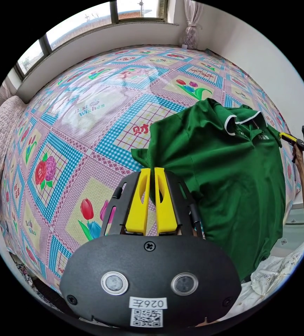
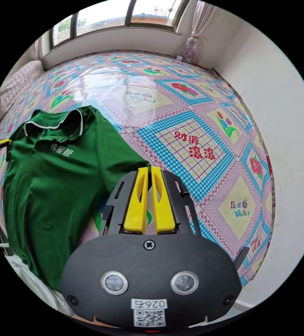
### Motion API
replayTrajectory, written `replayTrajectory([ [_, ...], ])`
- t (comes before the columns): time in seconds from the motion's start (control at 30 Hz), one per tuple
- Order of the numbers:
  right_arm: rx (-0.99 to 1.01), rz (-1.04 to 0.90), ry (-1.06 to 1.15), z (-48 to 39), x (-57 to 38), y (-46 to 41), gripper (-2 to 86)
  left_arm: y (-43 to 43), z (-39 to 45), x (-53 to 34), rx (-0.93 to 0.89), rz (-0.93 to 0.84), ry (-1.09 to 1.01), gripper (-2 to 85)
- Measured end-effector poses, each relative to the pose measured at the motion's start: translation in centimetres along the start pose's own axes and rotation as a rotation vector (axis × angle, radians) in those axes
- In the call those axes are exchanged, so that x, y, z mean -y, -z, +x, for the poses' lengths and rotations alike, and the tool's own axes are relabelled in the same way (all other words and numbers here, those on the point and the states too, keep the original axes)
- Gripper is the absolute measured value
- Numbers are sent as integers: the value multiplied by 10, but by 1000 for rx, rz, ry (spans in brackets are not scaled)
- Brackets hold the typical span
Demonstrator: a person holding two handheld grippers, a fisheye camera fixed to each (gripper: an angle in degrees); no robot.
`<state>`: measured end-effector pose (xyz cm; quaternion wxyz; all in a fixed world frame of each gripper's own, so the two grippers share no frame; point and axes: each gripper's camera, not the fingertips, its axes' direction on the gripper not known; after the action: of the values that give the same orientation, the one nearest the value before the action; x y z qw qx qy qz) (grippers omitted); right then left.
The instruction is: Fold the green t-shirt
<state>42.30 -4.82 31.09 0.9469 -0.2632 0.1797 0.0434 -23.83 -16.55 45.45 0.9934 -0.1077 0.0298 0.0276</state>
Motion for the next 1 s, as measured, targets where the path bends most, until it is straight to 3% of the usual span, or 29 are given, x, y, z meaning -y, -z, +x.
replayTrajectory([
  [0.1, 33, -65, -7, 6, 1, -21, -8, 6, -13, -8, -77, 22, 17, 9],
  [0.33, 354, 231, -328, 81, -62, 16, -5, 44, -75, -38, -171, 170, 217, -7],
  [0.43, 509, 383, -312, 69, -70, 42, 17, 60, -43, -12, -182, 232, 125, -3],
  [0.6, 460, 377, -66, -22, -22, 55, 62, 45, 70, 72, -104, 211, -186, 56],
  [0.67, 342, 335, 54, -70, 5, 46, 66, 24, 120, 104, -44, 182, -302, 81],
  [0.83, 240, 285, 180, -117, 43, 21, 65, -18, 174, 143, 48, 106, -431, 122],
  [0.9, 206, 249, 204, -124, 57, 8, 58, -32, 183, 155, 48, 74, -467, 122],
  [1.0, 153, 182, 235, -128, 80, -11, 13, -47, 191, 177, 79, 59, -522, 41],
])
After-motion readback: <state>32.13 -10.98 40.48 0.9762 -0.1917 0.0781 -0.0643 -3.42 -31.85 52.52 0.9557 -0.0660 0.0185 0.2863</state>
